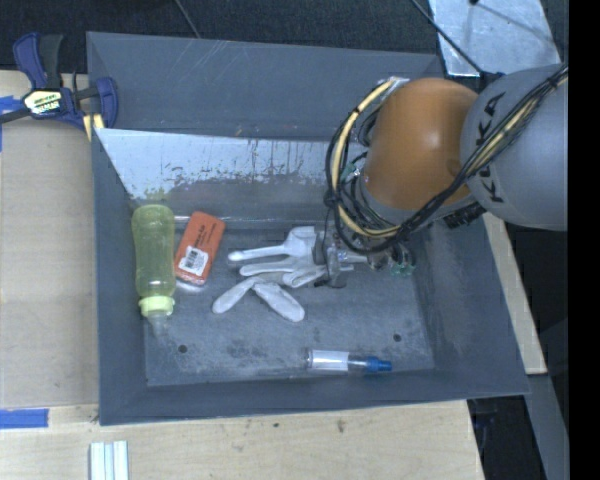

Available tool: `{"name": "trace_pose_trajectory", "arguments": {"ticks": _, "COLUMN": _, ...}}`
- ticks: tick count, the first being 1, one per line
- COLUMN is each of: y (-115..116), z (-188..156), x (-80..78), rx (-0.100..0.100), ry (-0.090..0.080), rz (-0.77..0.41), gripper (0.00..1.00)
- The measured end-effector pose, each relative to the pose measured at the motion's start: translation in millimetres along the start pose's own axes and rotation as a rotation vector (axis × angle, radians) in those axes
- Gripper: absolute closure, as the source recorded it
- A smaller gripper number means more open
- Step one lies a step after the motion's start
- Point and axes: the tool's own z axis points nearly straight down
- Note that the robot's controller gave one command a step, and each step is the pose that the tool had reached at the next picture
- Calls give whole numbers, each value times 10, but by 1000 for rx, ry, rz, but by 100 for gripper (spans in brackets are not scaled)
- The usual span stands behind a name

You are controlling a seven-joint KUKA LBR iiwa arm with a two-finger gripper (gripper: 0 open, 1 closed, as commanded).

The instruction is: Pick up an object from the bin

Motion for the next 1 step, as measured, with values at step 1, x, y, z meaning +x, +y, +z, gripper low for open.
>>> {"name": "trace_pose_trajectory", "arguments": {"ticks": 1, "y": -24, "z": -622, "x": 25, "rx": 0, "ry": 4, "rz": 3, "gripper": 100}}
